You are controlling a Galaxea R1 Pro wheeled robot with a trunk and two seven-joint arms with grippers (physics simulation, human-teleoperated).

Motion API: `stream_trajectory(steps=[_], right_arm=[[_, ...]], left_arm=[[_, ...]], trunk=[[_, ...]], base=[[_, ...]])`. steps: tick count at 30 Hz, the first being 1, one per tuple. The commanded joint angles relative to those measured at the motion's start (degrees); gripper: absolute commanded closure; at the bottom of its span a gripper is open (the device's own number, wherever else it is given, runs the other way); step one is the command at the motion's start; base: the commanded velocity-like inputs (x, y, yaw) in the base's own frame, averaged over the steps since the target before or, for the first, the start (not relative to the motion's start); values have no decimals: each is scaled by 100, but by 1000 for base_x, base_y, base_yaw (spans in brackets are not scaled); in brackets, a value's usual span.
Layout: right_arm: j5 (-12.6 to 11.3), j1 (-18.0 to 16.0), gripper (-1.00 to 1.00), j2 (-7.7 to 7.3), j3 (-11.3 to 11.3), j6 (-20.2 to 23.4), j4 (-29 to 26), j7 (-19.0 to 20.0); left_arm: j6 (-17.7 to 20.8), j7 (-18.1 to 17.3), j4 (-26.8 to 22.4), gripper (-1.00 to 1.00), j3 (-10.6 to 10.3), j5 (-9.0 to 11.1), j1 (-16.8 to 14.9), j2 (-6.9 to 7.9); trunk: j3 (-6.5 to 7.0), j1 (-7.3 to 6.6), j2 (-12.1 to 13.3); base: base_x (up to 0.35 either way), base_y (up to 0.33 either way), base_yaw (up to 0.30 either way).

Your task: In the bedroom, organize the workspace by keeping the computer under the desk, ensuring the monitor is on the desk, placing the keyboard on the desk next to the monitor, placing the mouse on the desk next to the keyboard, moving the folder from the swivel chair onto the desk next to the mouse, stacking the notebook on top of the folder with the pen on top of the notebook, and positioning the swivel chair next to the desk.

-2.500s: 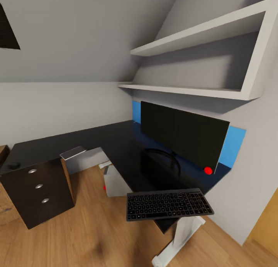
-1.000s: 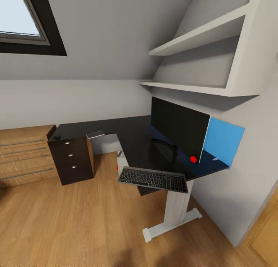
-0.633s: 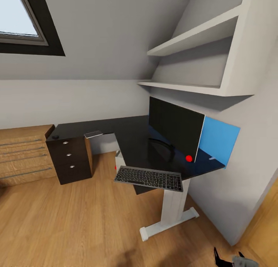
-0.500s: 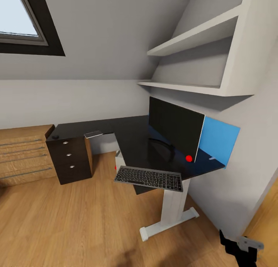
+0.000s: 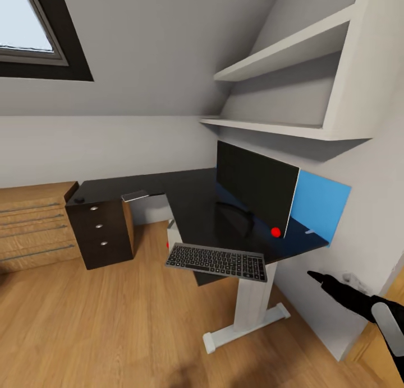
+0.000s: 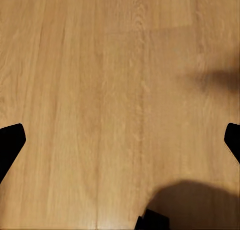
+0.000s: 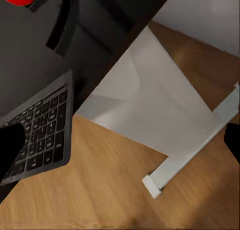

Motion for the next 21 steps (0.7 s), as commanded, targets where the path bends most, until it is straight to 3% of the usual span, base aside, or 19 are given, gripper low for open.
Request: stream_trajectory(steps=[1,5,11,12,13,21], right_arm=[[-218,-43,-100,-1,-23,252,-13,108],[-573,-96,-100,-7,-41,875,-9,488],[-647,-108,-100,-27,-66,1413,212,1254],[-656,-109,-100,-42,-73,1535,516,1689],[-659,-110,-100,-53,-78,1580,684,1866],[-671,-110,-100,-57,-81,1971,1234,2593]], left_arm=[[-9,49,-7,-100,-49,4,-1,-1],[-179,49,-7,-100,-62,-10,-1,-10],[-312,48,-7,-100,-70,-21,-1,-17],[-331,48,-7,-100,-73,-23,-1,-21],[-333,48,-7,-100,-74,-23,-1,-21],[-333,56,-7,-100,-62,-3,-1,-23]], trunk=[[-6,2,-3],[-6,2,-3],[-6,2,-3],[-6,2,-3],[-6,2,-3],[-6,2,-3]], base=[[257,0,0],[291,0,0],[262,0,0],[177,0,0],[132,0,0],[44,0,0]])
